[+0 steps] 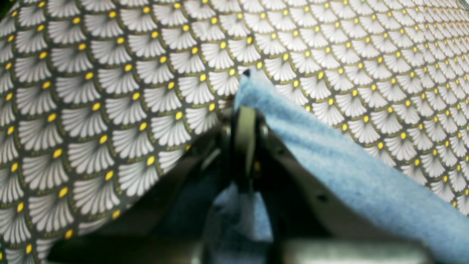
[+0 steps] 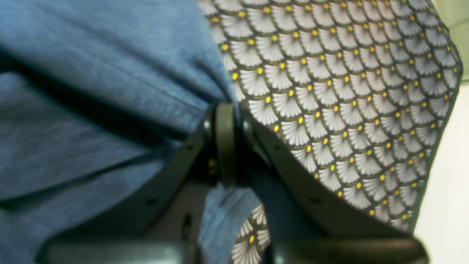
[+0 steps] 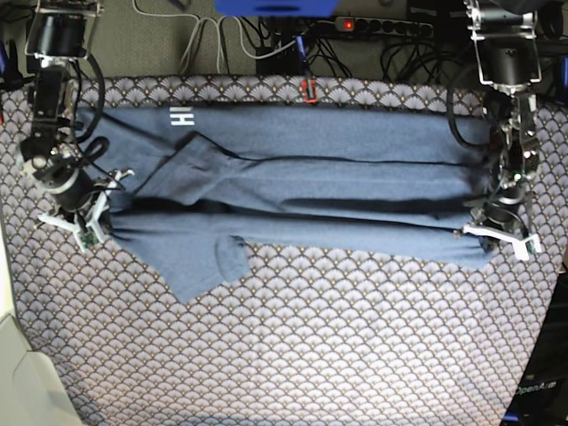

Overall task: Fold the T-shirt properly
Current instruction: 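Lift the hem and fold it up onto the collar edge with both grippers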

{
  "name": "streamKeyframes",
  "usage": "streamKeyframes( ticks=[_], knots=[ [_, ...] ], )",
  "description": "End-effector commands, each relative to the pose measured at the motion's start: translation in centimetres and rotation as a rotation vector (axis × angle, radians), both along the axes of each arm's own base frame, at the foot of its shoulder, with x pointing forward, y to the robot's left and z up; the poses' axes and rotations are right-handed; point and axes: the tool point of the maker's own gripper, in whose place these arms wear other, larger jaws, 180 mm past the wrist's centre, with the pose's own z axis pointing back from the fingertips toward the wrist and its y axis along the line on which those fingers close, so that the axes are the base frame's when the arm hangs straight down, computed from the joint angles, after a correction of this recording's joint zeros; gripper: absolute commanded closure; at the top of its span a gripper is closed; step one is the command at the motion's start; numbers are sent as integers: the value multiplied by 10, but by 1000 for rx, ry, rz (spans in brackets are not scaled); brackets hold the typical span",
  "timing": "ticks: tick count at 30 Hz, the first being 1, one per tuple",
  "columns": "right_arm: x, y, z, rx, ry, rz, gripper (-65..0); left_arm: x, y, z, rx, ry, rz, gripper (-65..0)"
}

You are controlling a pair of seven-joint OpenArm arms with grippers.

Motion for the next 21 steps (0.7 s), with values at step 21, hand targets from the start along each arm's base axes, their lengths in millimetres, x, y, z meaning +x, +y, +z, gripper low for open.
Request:
streamKeyframes(
  ticks=[21],
  knots=[
    [-59, -17, -12, -7, 58, -9, 0, -62, 13, 16, 23, 19, 24, -4]
  ],
)
